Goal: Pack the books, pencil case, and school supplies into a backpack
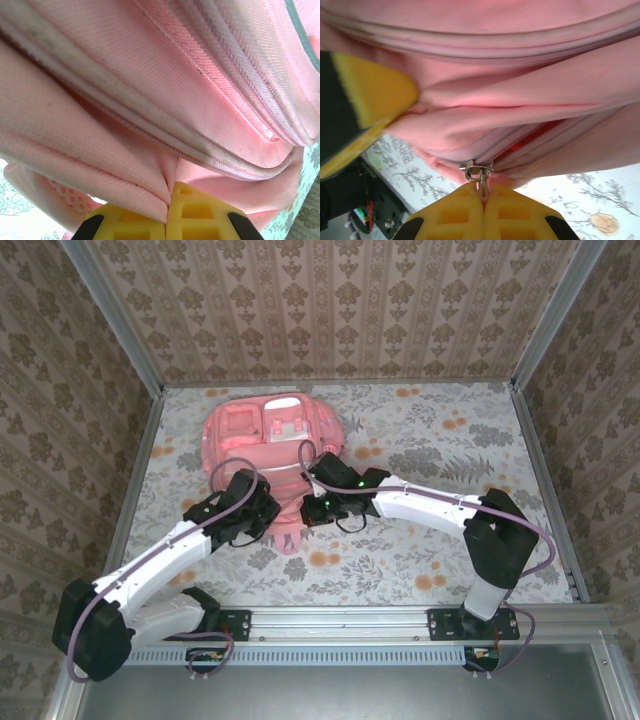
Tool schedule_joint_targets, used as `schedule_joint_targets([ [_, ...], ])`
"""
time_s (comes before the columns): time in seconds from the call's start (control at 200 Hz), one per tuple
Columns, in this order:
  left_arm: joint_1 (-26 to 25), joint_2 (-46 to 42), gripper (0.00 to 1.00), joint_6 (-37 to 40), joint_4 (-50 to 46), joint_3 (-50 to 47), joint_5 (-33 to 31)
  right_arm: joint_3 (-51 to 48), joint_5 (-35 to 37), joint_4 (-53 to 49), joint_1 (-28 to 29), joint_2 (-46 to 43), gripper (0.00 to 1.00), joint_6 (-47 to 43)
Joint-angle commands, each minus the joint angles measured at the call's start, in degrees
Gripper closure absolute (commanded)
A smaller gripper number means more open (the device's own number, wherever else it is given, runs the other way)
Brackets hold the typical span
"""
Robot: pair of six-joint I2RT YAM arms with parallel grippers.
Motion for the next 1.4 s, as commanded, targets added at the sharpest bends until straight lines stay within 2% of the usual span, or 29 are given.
schedule_joint_targets([
  [0.0, 1.0, -2.9, 1.00, 2.5, -7.2, 0.6, -4.8, -0.1, 5.1, -9.6, -3.3, -2.0, 1.00, -3.1],
  [0.285, 3.8, -7.8, 1.00, 5.4, -9.5, -0.7, -2.9, -1.4, 8.0, -10.5, -8.1, -1.3, 1.00, -7.2],
  [0.68, 6.1, -13.3, 1.00, 14.9, -14.3, 1.3, 3.3, 3.0, 12.6, -2.6, -15.8, 7.6, 1.00, -13.9],
  [0.905, 10.6, -15.6, 1.00, 20.9, -17.4, 2.6, 10.0, 6.6, 11.5, -0.9, -20.0, 12.6, 1.00, -15.2],
  [0.93, 12.4, -15.8, 1.00, 21.6, -18.0, 2.7, 10.4, 6.9, 11.5, -0.9, -20.4, 13.1, 1.00, -15.2],
  [1.03, 14.6, -16.5, 1.00, 23.3, -18.8, 2.7, 13.0, 8.2, 10.4, -0.8, -22.1, 14.8, 1.00, -15.2],
  [1.25, 15.8, -15.4, 1.00, 24.9, -15.7, 2.4, 17.2, 10.7, 11.2, -1.8, -23.9, 17.7, 1.00, -15.5],
  [1.395, 14.9, -12.5, 1.00, 22.8, -8.1, 2.3, 19.0, 12.1, 10.6, -1.8, -25.4, 18.4, 1.00, -16.0],
])
